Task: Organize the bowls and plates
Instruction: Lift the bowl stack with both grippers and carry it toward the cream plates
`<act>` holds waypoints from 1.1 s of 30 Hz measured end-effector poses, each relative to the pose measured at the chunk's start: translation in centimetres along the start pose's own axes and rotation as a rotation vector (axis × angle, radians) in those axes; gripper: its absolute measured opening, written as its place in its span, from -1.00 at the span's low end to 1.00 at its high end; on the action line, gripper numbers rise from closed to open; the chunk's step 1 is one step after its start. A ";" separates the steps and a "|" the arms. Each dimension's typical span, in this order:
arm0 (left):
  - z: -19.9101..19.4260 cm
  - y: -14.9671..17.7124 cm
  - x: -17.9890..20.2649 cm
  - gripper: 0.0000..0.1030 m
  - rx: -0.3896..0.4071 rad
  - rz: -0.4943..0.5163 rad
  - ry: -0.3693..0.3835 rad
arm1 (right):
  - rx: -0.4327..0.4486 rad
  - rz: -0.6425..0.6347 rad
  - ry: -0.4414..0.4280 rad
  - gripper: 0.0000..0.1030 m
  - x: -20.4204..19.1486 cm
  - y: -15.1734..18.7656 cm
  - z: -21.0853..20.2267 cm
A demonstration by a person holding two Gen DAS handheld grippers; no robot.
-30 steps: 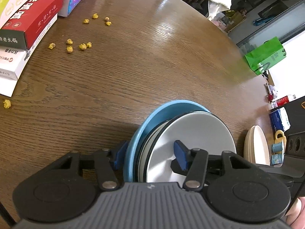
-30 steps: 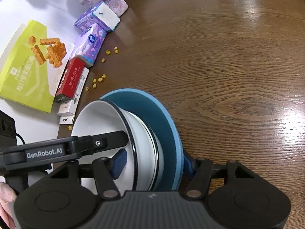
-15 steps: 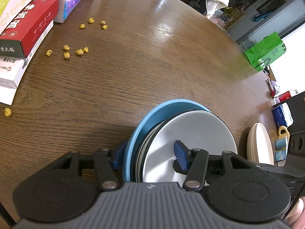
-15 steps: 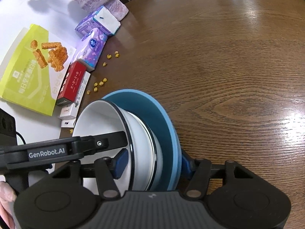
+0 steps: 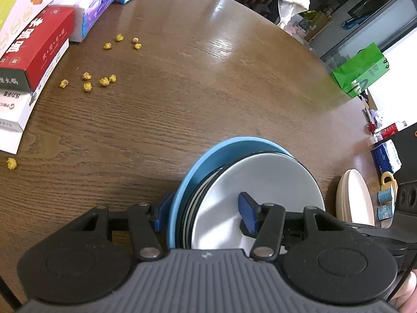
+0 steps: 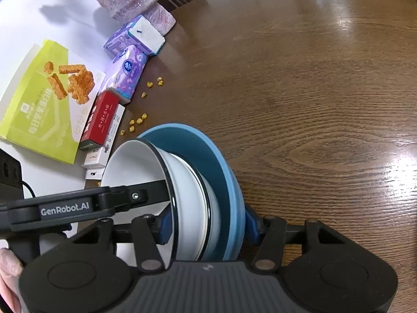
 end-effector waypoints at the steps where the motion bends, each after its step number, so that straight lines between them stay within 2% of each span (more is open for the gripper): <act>1: -0.1 -0.1 0.1 0.08 0.001 0.002 0.000 | 0.003 0.000 -0.001 0.03 0.0 -0.1 -0.1; 33: -0.8 -2.0 6.8 0.08 0.036 0.094 0.030 | 0.118 0.043 -0.027 -0.02 3.0 -1.5 -6.3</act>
Point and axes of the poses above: each gripper's, at about its wrist camera, not at the fingertips, and z roughly the way its jaws point, x to its right, y to its underside, the point moved 10 cm from there along z, roughly the way its jaws point, and after that the axes turned 11 degrees about z, right-handed, at the moved point
